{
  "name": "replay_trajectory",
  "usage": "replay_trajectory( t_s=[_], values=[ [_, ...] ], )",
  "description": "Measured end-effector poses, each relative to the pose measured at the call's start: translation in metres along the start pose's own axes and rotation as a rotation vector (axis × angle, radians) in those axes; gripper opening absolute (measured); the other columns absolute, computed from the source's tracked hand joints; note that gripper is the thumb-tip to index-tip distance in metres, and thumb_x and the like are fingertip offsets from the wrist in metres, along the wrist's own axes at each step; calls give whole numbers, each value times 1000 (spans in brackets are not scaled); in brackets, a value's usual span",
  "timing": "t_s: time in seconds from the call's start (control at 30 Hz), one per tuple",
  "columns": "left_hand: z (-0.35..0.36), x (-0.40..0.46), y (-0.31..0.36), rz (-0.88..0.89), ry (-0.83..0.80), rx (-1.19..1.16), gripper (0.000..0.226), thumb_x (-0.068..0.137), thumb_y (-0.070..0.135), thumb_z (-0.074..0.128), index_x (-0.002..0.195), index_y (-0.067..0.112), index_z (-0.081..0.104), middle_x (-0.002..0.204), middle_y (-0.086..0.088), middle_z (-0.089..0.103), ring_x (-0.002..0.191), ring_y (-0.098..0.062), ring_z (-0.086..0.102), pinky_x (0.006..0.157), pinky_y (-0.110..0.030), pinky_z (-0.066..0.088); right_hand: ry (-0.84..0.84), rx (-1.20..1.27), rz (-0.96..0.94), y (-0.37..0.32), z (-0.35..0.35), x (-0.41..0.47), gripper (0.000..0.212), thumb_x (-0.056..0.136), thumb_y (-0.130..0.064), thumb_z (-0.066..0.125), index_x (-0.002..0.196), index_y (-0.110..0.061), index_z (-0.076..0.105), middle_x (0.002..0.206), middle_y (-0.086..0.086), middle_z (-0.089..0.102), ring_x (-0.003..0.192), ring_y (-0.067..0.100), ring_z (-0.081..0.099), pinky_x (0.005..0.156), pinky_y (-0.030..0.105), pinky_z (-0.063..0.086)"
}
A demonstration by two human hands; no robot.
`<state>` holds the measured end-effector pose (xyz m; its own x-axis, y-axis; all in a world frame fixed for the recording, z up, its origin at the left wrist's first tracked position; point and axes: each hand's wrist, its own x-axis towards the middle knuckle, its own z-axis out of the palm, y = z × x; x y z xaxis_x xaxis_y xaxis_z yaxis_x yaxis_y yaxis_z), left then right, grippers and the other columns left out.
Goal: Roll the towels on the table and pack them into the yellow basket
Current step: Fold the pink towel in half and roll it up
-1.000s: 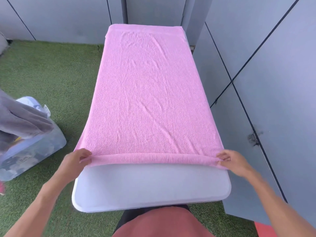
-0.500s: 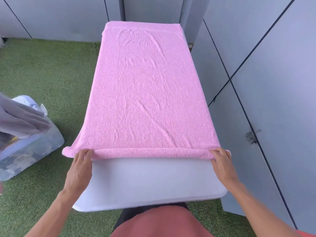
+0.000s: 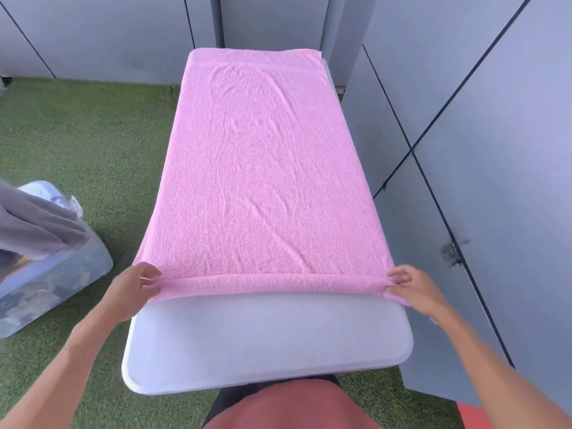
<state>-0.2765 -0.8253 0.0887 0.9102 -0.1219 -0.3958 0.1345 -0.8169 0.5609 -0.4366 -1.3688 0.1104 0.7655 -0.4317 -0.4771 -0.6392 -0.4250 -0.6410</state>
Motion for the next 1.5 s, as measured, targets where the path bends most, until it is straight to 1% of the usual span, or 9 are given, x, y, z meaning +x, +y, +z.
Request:
replay_trajectory(
  t_s=[0.1, 0.23, 0.33, 0.57, 0.83, 0.97, 1.13, 1.33, 1.5],
  values=[
    [13, -11, 6, 66, 254, 156, 17, 81, -3, 66, 79, 14, 69, 97, -11, 52, 88, -32, 51, 75, -28, 43, 282, -170, -156, 2, 19, 4, 21, 76, -5, 73, 78, -25, 66, 92, 2, 61, 98, 26, 56, 76, 27, 35],
    [45, -38, -2, 278, 448, 420, 30, 70, -14, 68, 94, 4, 67, 95, -15, 55, 86, -37, 48, 75, -51, 44, 537, -615, -331, 10, 48, -14, 18, 77, -13, 75, 94, -19, 72, 103, 3, 57, 100, 26, 43, 86, 40, 40],
    [56, -46, 0, 280, 377, 428, 48, 69, -9, 72, 114, -1, 55, 112, -20, 53, 102, -41, 48, 81, -52, 49, 400, -692, -395, 17, 58, -16, 44, 72, -13, 79, 114, -7, 64, 114, 9, 54, 109, 30, 41, 96, 41, 40],
    [41, -9, 8, 161, 245, 350, 34, 79, -16, 56, 109, -1, 59, 102, -20, 57, 93, -42, 49, 80, -53, 43, 276, -544, -357, 0, 49, 13, 39, 76, 13, 63, 112, -1, 65, 106, 14, 59, 107, 36, 50, 94, 32, 31],
    [6, -8, 1, -5, -102, 285, 31, 92, 6, 56, 122, 6, 62, 121, -13, 63, 110, -31, 58, 92, -34, 43, -181, -583, -84, -4, 10, 22, 23, 80, -16, 61, 98, -2, 65, 96, 14, 63, 97, 32, 59, 76, 35, 47],
    [-11, 4, 9, -21, 15, 74, 19, 81, 9, 73, 99, 13, 67, 100, -11, 68, 88, -24, 63, 76, -32, 47, 101, -206, -76, -20, 16, 25, 19, 78, -6, 68, 91, -21, 68, 98, 5, 65, 95, 20, 59, 69, 25, 41],
    [20, -14, 9, 174, 359, 379, 17, 78, -5, 68, 87, 10, 72, 87, -14, 56, 81, -36, 50, 72, -47, 44, 482, -569, -370, -8, 51, 0, 12, 83, -13, 70, 91, -21, 74, 99, 2, 60, 103, 26, 44, 90, 37, 39],
    [60, -42, 3, 301, 378, 507, 57, 75, 2, 72, 126, -6, 48, 112, -21, 46, 99, -40, 45, 89, -51, 42, 291, -583, -427, 8, 61, -6, 52, 78, 0, 69, 128, -4, 54, 126, 12, 46, 123, 31, 36, 105, 42, 38],
    [47, -12, 11, 241, 300, 412, 33, 75, -11, 65, 104, 1, 54, 102, -18, 52, 89, -39, 48, 76, -52, 44, 251, -501, -334, -8, 57, 14, 43, 83, 11, 54, 123, -3, 59, 116, 13, 53, 115, 33, 40, 99, 42, 40]
  ],
)
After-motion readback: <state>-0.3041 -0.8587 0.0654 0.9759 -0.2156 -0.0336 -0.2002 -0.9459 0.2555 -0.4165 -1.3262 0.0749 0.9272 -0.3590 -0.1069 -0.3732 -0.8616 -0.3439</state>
